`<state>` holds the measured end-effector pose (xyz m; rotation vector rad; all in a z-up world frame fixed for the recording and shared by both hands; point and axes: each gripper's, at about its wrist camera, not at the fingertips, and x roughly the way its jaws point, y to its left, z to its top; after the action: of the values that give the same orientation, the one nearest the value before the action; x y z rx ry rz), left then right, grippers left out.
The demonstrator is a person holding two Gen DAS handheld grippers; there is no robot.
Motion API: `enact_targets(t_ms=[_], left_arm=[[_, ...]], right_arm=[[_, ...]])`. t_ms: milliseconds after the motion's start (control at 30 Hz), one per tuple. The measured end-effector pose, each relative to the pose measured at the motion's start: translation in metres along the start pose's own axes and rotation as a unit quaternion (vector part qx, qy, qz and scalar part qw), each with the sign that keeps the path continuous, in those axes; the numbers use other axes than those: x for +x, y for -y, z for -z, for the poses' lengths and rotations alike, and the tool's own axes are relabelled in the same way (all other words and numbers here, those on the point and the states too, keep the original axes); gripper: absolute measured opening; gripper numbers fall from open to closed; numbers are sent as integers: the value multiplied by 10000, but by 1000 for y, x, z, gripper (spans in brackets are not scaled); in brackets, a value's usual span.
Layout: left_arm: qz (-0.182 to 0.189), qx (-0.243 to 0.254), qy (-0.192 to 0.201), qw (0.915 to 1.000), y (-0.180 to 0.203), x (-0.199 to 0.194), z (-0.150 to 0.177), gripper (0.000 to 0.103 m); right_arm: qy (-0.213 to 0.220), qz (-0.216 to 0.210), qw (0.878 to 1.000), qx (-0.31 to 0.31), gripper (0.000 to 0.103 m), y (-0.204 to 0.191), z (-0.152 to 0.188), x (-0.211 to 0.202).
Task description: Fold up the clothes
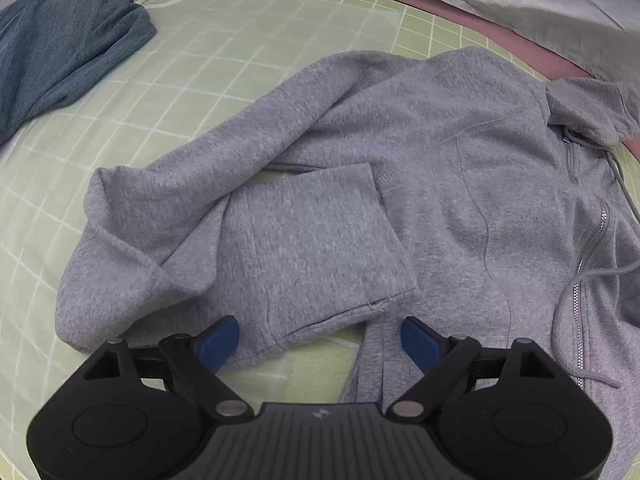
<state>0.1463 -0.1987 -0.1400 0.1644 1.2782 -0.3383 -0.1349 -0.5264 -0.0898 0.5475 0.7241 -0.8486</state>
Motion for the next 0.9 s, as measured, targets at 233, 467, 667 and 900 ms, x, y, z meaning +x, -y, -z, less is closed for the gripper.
enact_targets(t_ms=[233,467,667,900], left_arm=[[-131,67,-30,9999,8,4,1,97],[-190,2,-20,9998,7,7,0,103],[-200,-13,-12,9998,8,6,-2,103],[-172,65,22,9998,10,6,-2,103]], right_arm=[[-427,-776,9846,1509,41,20,22,27],[-941,-1596,9642,1897,45,24,20,50],[-1032,-1744,9653,1647,12,19,15,55],[-464,-1378,9894,-51,7,5,-19,20]])
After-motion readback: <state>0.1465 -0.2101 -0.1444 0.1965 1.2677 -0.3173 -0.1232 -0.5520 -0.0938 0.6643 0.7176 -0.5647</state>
